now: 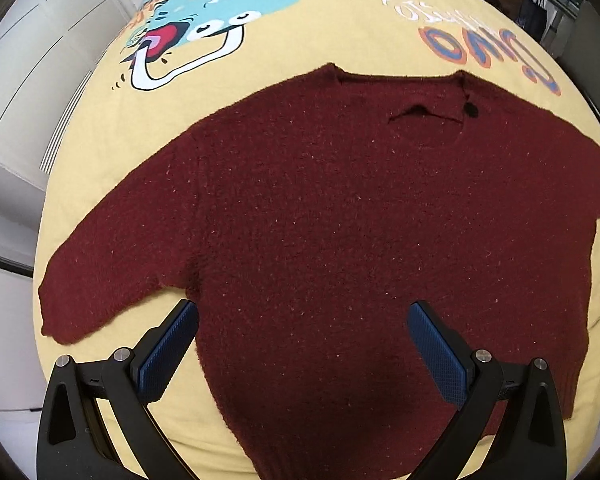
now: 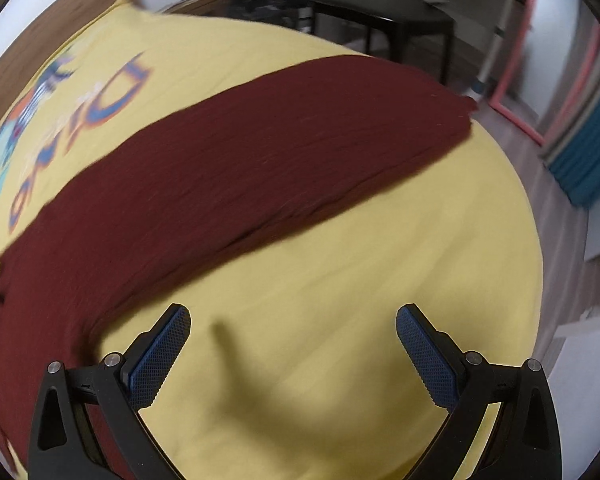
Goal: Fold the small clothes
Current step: 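Move the right gripper to the sweater sleeve and grasp its cuff, then lift the sleeve with the right gripper and fold it across the sweater body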
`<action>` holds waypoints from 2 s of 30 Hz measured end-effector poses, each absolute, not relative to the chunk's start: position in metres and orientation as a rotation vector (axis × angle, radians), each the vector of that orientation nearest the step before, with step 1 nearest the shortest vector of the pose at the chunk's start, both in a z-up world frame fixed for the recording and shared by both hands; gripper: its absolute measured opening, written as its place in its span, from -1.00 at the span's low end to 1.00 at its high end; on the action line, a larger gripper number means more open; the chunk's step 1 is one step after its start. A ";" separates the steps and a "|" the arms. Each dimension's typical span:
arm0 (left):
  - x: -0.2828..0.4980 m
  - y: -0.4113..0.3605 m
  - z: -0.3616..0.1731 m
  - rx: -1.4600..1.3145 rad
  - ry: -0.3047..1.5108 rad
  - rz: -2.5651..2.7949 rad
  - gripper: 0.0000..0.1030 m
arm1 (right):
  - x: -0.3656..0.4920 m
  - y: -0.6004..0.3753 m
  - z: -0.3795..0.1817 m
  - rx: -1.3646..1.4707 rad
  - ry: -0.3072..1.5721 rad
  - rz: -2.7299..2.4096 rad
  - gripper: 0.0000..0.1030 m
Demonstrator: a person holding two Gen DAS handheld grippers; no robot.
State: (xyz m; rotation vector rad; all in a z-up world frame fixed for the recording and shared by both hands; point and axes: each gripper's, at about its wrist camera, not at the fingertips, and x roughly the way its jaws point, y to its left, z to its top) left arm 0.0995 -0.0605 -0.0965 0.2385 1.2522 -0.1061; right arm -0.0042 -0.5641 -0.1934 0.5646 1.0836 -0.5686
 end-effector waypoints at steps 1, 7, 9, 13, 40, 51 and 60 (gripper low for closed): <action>0.100 -0.060 -0.097 0.236 1.253 -0.106 0.98 | -0.002 -0.577 -0.195 0.583 1.071 -0.583 0.99; 0.104 -0.058 -0.104 0.220 1.276 -0.102 0.98 | 0.017 -0.630 -0.210 0.711 1.047 -0.644 0.99; 0.103 -0.055 -0.106 0.228 1.288 -0.100 0.98 | 0.022 -0.643 -0.213 0.739 1.036 -0.653 0.99; 0.106 -0.046 -0.110 0.222 1.319 -0.067 0.98 | 0.029 -0.665 -0.225 0.802 1.028 -0.637 0.99; 0.100 -0.004 -0.096 0.163 1.266 -0.067 0.98 | 0.084 -0.572 -0.040 0.439 0.897 -0.353 -0.76; 0.105 0.010 -0.094 0.126 1.203 -0.108 0.98 | 0.143 -0.410 0.024 0.221 0.897 -0.093 -0.76; 0.115 0.012 -0.099 0.154 1.201 -0.126 0.98 | 0.172 -0.298 -0.011 0.197 0.970 0.079 -0.76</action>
